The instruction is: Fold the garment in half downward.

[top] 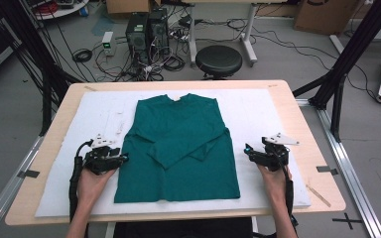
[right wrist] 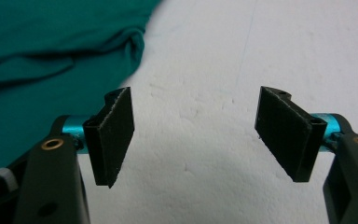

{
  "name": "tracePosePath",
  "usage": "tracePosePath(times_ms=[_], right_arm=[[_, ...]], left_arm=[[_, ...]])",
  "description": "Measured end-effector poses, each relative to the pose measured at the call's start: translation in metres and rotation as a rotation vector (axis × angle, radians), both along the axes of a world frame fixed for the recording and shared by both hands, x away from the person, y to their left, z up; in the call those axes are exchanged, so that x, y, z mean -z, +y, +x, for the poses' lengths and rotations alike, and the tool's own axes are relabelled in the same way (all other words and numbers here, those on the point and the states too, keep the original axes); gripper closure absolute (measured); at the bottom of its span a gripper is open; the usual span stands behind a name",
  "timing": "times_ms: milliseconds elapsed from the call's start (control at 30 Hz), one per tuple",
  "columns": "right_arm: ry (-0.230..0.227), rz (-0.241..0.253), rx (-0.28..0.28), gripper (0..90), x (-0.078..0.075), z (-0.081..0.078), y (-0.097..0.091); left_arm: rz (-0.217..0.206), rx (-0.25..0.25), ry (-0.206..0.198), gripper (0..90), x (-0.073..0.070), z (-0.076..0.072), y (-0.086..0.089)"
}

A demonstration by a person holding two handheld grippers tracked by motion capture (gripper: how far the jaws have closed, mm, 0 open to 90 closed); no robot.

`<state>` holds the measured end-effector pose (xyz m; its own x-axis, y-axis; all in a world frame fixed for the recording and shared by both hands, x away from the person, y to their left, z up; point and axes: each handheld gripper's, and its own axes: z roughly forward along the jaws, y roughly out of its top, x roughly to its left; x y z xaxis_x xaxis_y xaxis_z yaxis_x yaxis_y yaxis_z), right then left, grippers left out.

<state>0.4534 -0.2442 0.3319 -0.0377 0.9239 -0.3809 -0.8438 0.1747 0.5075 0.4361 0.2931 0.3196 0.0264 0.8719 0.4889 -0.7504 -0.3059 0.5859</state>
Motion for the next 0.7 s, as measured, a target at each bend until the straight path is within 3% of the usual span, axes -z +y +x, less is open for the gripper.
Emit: tracePosePath(times_ms=[33, 167, 400, 433, 600, 700], right_arm=[[0.032, -0.009, 0.019, 28.9, -0.001, 0.000, 0.004], [0.061, -0.052, 0.030, 29.2, -0.002, -0.003, 0.015], [0.130, -0.103, 0.138, 36.5, -0.004, -0.002, 0.047], [0.144, -0.114, 0.155, 39.6, -0.005, 0.000, 0.052], [0.157, -0.141, 0.147, 45.0, -0.003, -0.002, 0.053], [0.188, -0.190, 0.119, 48.1, -0.002, -0.002, 0.057]], left_arm=[[0.000, 0.001, -0.001, 58.1, 0.000, 0.000, 0.000], [0.015, -0.011, -0.010, 61.8, 0.001, 0.000, -0.002], [0.020, 0.015, -0.010, 74.2, 0.002, 0.002, -0.003], [0.026, 0.018, -0.007, 79.5, 0.002, 0.002, -0.002], [0.039, 0.016, -0.012, 85.3, 0.003, 0.002, -0.004], [0.041, 0.018, -0.011, 85.7, 0.003, 0.002, -0.004]])
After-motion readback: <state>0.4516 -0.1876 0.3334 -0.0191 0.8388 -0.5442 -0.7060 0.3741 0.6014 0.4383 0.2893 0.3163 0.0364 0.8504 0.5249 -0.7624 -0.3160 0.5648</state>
